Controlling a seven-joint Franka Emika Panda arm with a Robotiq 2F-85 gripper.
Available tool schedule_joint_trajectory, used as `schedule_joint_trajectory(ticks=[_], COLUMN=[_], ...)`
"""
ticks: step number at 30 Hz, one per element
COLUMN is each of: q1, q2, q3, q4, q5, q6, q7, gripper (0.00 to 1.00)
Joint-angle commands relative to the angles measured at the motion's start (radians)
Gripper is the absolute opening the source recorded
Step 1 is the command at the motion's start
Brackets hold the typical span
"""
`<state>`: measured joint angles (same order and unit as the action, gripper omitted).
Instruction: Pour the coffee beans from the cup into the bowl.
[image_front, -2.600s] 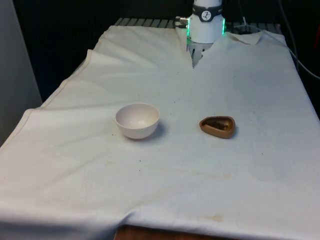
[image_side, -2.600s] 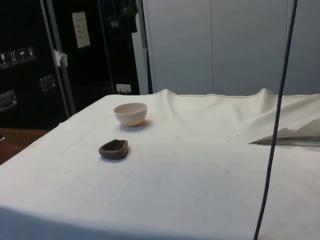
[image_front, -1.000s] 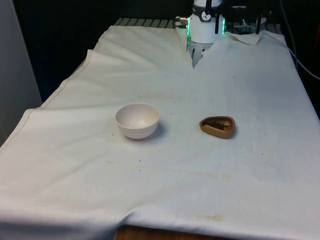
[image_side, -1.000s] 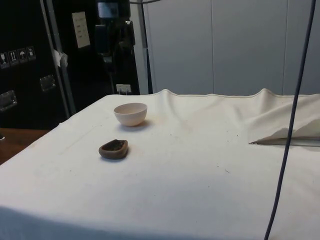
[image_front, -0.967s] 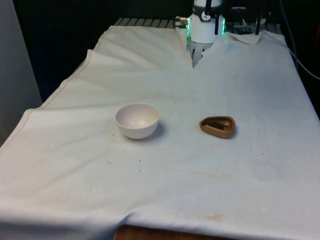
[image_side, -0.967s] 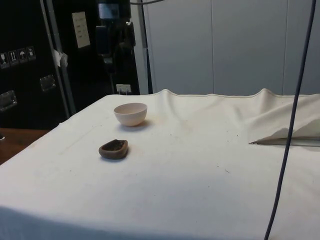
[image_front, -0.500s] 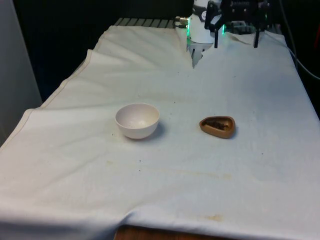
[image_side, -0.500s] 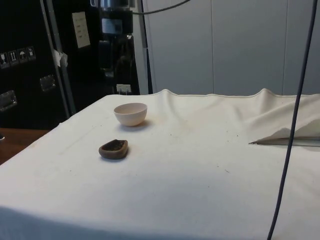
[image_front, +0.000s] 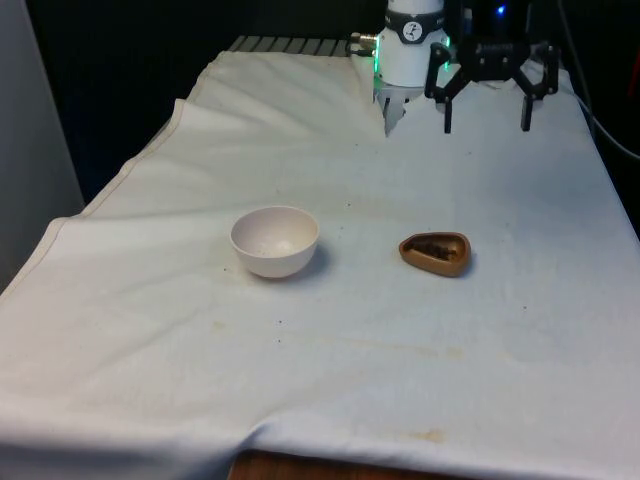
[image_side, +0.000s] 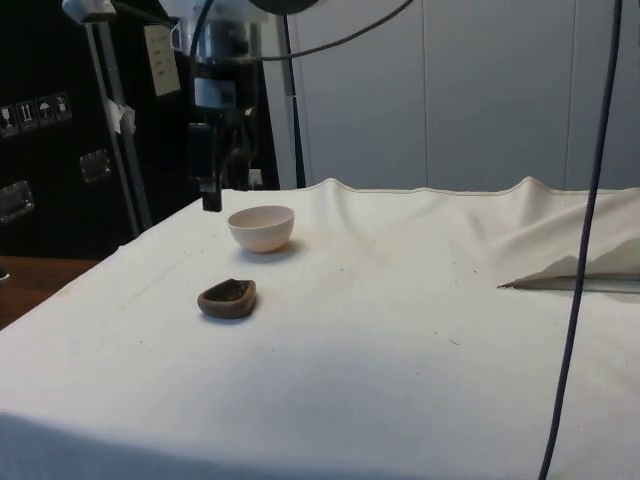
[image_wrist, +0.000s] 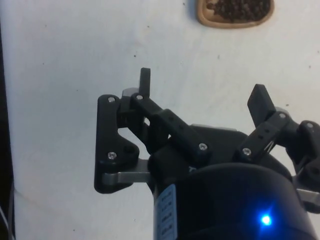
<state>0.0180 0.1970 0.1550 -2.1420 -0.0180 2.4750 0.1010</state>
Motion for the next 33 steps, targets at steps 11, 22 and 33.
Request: schedule_joint_trajectory(ticks=[11,22,33], q1=[0.015,0.014,0.008], q2=[0.085,0.165,0.238], q3=[0.009,0.007,0.011], q4=[0.040,0.078,0.094], q5=[-0.080,-0.122,-0.109], q6=[0.028,0.064,0.136], q7=[0.081,0.133,0.121], gripper=[1.00,1.00,1.00])
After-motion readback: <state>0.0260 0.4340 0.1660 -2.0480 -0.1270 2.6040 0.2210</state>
